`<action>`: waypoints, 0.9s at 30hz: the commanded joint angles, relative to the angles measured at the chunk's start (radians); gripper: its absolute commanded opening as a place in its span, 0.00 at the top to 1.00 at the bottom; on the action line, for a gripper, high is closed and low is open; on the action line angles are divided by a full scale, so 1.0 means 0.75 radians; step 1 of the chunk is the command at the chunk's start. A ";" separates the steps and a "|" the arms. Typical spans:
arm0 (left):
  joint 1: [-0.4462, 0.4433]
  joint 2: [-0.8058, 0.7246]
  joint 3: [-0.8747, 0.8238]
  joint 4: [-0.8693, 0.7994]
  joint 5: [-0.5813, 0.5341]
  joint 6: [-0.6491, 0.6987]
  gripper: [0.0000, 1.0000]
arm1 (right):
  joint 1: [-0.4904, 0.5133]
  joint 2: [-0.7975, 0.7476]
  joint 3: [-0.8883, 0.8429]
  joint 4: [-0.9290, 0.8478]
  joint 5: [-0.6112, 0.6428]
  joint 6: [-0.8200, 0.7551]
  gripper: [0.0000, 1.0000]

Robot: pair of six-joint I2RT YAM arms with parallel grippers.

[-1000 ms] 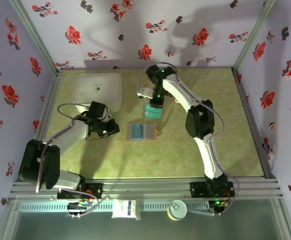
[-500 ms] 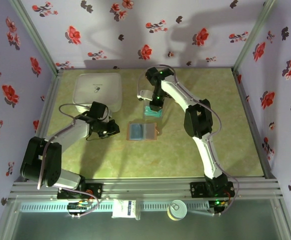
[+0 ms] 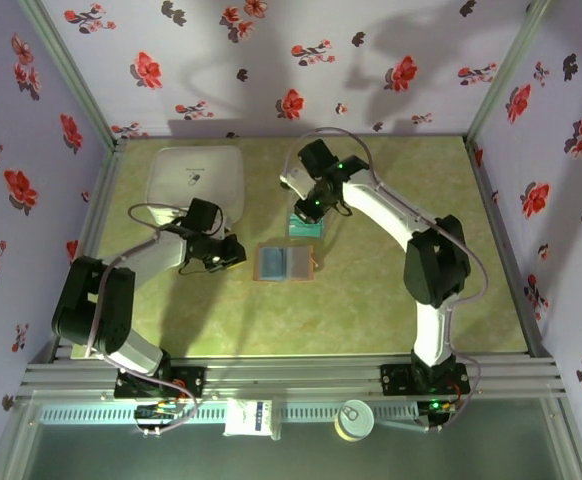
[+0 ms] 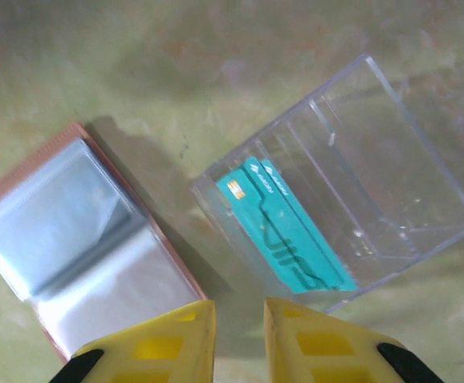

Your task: Take the credit cards out of the card holder

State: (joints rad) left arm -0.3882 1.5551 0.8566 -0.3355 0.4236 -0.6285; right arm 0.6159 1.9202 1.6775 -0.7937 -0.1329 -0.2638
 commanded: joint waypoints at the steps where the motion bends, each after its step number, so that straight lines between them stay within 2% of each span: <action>1: -0.033 0.056 0.043 0.042 0.038 0.006 0.91 | 0.042 -0.088 -0.173 0.273 0.064 0.497 0.76; 5: -0.072 0.107 0.063 0.063 0.040 0.005 0.94 | 0.070 -0.171 -0.397 0.439 0.011 0.901 0.77; 11: -0.106 0.162 0.070 0.089 0.025 0.002 0.97 | 0.103 -0.212 -0.663 0.742 -0.182 1.307 0.78; 14: -0.111 0.186 0.074 0.092 0.020 0.006 0.97 | 0.116 -0.184 -0.680 0.766 -0.243 1.386 0.78; 20: -0.110 0.208 0.077 0.092 0.006 0.010 0.98 | 0.133 -0.149 -0.674 0.809 -0.307 1.434 0.70; 27: -0.110 0.223 0.067 0.064 -0.017 0.014 0.99 | 0.154 -0.058 -0.620 0.816 -0.370 1.468 0.70</action>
State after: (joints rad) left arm -0.4667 1.7149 0.8898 -0.2691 0.4294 -0.6285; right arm 0.7166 1.8374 1.1786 -0.1871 -0.3756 0.8028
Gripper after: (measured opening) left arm 0.044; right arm 0.299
